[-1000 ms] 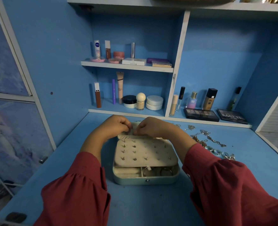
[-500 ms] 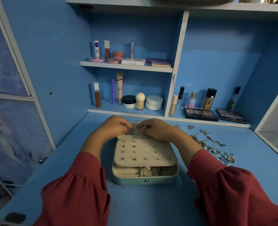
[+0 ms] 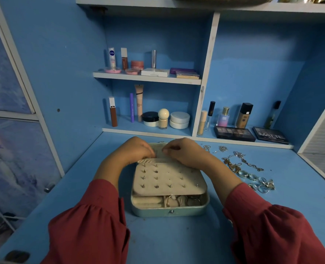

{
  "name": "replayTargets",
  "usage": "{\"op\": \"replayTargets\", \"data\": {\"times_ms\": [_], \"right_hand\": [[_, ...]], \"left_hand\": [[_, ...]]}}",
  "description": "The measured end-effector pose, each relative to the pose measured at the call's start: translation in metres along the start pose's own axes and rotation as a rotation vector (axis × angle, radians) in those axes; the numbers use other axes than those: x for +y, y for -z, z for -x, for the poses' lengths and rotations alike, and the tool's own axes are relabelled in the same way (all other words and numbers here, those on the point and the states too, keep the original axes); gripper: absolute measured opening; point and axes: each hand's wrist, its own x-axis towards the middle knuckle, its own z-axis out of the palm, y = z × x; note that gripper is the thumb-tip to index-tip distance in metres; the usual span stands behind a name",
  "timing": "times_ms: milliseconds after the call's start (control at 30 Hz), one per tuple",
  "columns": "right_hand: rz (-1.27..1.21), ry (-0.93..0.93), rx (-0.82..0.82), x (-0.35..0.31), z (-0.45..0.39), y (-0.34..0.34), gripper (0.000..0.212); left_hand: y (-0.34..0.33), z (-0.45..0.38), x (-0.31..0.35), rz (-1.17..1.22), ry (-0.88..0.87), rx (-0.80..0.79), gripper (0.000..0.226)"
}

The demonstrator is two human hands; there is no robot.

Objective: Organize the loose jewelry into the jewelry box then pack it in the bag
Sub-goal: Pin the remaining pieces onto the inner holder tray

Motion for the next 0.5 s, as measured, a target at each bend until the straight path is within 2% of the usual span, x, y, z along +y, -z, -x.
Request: {"op": "replayTargets", "data": {"times_ms": [100,233,333,500], "right_hand": [[-0.099,-0.122,0.231,0.016,0.002,0.010,0.019],[0.101,-0.365,0.418,0.058,0.007,0.029,0.023],[0.245,-0.491,0.429,0.082,0.014,0.037,0.024],[0.401,-0.627,0.378,0.098,0.017,0.044,0.029]], "left_hand": [[0.001,-0.002,-0.002,0.032,-0.030,0.020,0.018],[-0.004,-0.006,-0.002,0.106,-0.091,0.138,0.018],[-0.013,-0.008,0.003,0.140,-0.147,0.183,0.018],[-0.028,-0.010,0.008,0.091,-0.186,0.111,0.021]]}}
